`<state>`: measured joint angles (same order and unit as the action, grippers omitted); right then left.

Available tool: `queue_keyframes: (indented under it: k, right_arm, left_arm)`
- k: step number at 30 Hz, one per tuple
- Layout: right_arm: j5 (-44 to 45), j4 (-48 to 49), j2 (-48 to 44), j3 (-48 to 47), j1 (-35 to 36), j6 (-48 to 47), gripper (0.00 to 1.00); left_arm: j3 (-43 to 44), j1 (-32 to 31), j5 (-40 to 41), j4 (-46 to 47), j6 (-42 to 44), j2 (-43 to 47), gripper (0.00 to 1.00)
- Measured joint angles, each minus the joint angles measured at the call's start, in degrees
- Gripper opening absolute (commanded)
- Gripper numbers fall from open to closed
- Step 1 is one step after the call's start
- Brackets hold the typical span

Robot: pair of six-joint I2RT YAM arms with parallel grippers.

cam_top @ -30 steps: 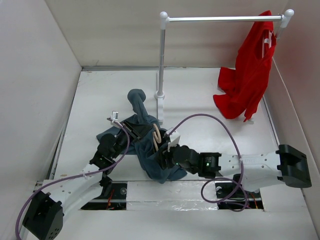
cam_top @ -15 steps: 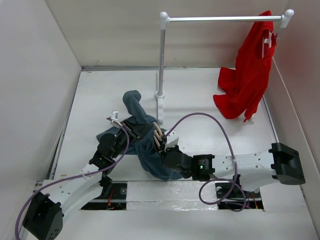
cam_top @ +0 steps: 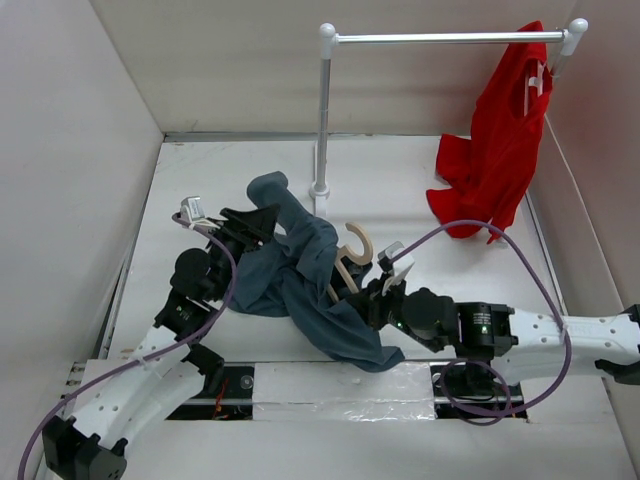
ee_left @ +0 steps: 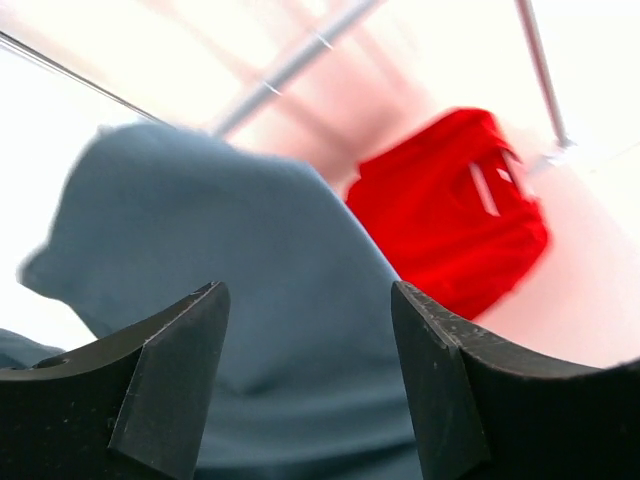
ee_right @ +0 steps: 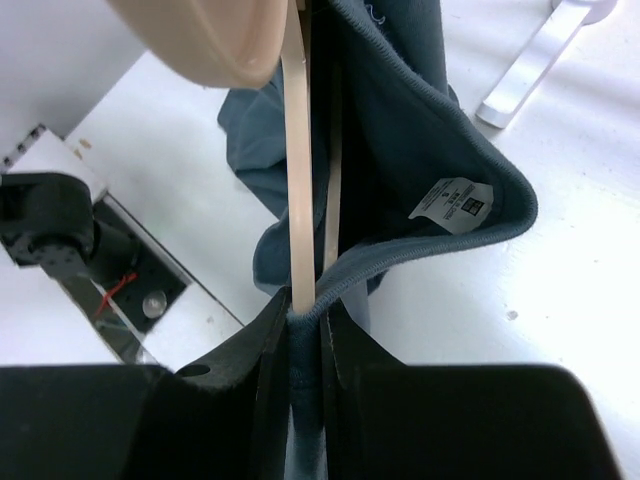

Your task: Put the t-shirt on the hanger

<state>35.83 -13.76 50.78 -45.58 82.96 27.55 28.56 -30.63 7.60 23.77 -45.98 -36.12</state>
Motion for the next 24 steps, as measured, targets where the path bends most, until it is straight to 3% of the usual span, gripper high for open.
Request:
queue_keyframes:
  k: [4,8,13,17,24]
  right_arm:
    - [-1.4,-6.2,-0.3,-3.0,0.0,-0.6,0.00]
    - [-3.0,-12.9,0.0,-7.8,0.0,-0.8,0.00]
    - [-3.3,-17.6,-3.1,-10.0,0.0,-0.7,0.00]
    - [-3.3,-20.0,-6.1,-10.3,0.0,-0.4,0.00]
    - [-3.3,-22.1,-8.8,-10.3,0.0,0.3,0.00]
  left_arm:
    - [1.4,0.0,3.5,-0.9,2.4,-2.6,0.63]
    - [2.4,0.0,6.8,-1.5,4.3,-6.0,0.86]
    - [3.9,1.7,10.0,-2.3,5.0,-7.9,0.87]
    - [4.2,6.1,8.2,-0.3,3.1,-7.9,0.80]
    - [2.8,17.6,-5.9,6.8,-3.1,-9.3,0.82]
